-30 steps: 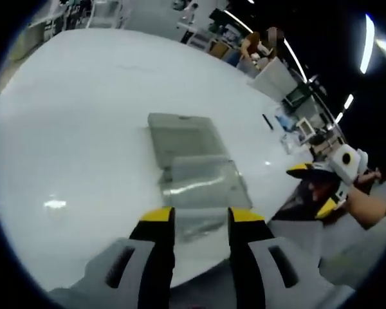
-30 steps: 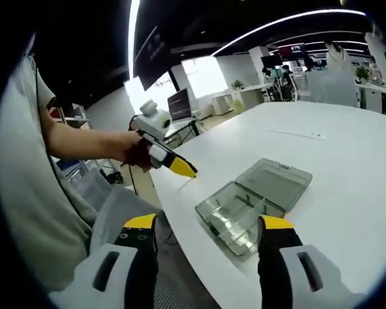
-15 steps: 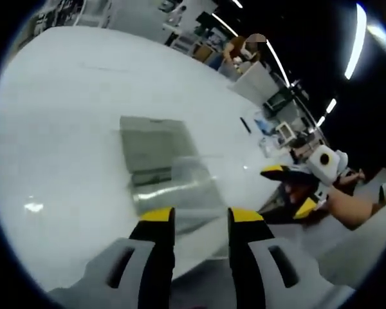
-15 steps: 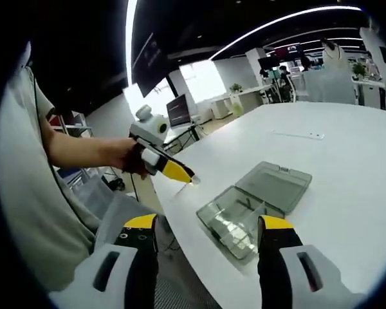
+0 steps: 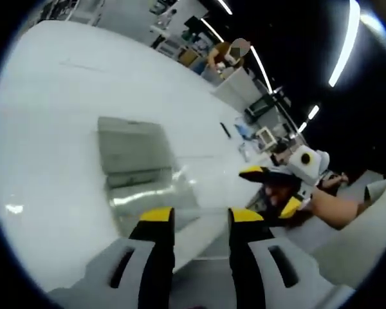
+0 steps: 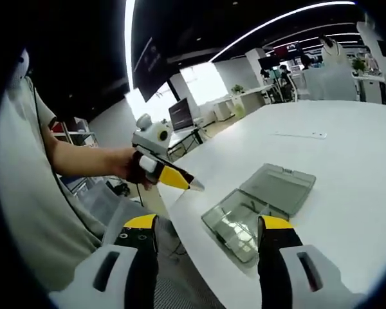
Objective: Insert the divider into the dual guide fixture by aligning both edges with the guide slots and pushing it downward to the bottom, including one-sided entry, uneven engagement, binding, and posture correction.
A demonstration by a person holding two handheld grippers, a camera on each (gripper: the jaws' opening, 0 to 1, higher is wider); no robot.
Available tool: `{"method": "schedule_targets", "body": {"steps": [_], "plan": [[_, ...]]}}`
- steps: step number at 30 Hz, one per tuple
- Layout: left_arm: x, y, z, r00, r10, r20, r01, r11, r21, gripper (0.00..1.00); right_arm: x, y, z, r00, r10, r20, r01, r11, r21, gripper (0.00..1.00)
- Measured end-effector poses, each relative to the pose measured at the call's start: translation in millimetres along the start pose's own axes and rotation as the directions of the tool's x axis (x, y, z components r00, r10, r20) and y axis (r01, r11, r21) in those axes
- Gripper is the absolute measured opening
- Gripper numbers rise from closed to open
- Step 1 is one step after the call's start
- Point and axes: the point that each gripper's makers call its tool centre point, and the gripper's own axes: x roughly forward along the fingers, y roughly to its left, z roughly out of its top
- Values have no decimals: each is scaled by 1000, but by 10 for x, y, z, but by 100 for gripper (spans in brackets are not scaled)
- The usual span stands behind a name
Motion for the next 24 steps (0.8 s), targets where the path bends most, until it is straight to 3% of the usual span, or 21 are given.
{"method": "schedule_targets", "body": {"steps": [9, 24], "plan": [[59, -175, -16, 997, -74, 2, 74, 997, 15, 30, 4, 53, 81, 998, 47, 32, -49, 997, 58, 59], [86, -542, 6, 975, -222, 5, 222, 973, 61, 30, 1, 186, 259, 985, 144, 93, -156, 980, 127, 58]]}}
